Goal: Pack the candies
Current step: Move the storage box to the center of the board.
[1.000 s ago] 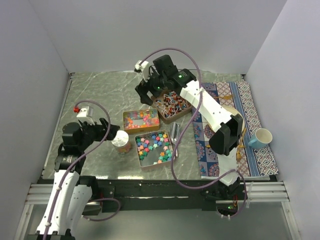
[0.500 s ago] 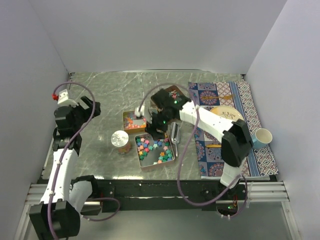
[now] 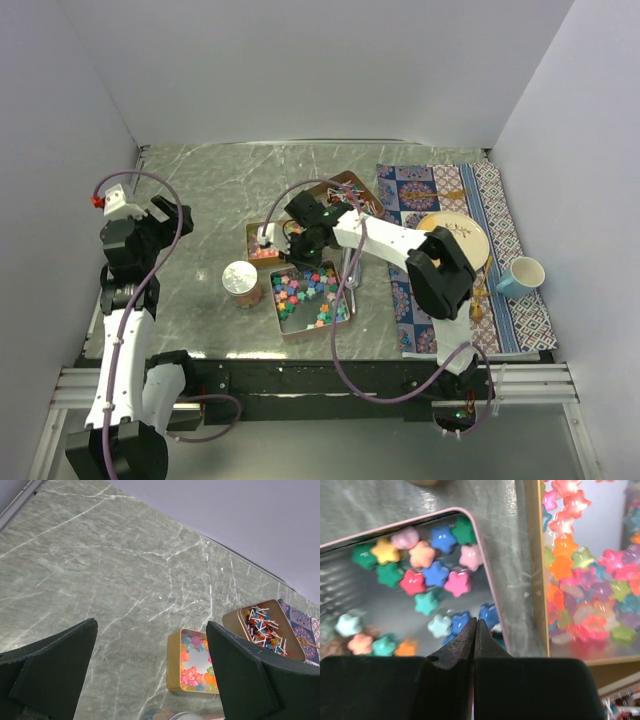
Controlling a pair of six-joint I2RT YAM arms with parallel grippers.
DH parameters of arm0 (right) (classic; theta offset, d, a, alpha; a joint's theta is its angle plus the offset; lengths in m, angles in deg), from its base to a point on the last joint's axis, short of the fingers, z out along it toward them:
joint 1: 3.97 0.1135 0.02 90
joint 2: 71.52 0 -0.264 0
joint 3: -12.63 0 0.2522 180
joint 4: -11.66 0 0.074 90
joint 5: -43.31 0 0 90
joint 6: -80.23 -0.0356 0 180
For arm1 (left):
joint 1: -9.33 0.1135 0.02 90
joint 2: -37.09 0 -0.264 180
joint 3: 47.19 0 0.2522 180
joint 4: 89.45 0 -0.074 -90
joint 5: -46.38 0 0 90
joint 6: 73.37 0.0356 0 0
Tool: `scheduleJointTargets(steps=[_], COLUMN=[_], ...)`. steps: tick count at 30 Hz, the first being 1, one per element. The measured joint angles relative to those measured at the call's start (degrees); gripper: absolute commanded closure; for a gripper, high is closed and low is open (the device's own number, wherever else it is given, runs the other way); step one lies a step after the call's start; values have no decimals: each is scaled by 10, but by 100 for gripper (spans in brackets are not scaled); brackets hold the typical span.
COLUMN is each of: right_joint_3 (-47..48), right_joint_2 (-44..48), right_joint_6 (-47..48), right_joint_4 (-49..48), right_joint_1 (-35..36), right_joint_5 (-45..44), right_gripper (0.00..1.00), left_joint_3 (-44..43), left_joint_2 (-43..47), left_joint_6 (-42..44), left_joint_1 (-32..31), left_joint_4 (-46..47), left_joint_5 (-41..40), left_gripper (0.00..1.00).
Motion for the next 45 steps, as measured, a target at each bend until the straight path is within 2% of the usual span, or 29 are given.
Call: scheduleJointTargets(steps=[3,10,20,32,38,39,41,42,45], right_joint_3=[7,7,65,274,318,320,325,324,265], right_joint_2=[-25,-19,-93,-214,-238,-238,-236,-231,-180], right_joint_6=[13,24,26,51,58,56,34,20,-22], right_joint_4=[-2,-12,-19,-21,-55,-59,-66,-69,-92], right_joint_1=[0,0,-1,-50,-65,-66,-68,-71,-80], right_joint_5=[-1,-2,-71,-130,-149,-148,-129,-114,-24], right_gripper=[100,100,100,100,99,67,25,0,0], left_joint_3=[0,11,17,54,54,54,54,54,54], left_joint_2=[8,0,-22,-63,-61,-60,-60,-60,-60], left_joint_6=[3,8,3,-7,-6,-7,-7,-7,-7], left_joint_1=[3,8,11,12,12,12,12,12,13], left_joint_4=[-13,-17,-7,23,27,27,27,27,27], left_joint_5=[-6,-12,10,97,103,103,99,97,96], left_gripper=[4,4,4,4,3,4,4,4,4])
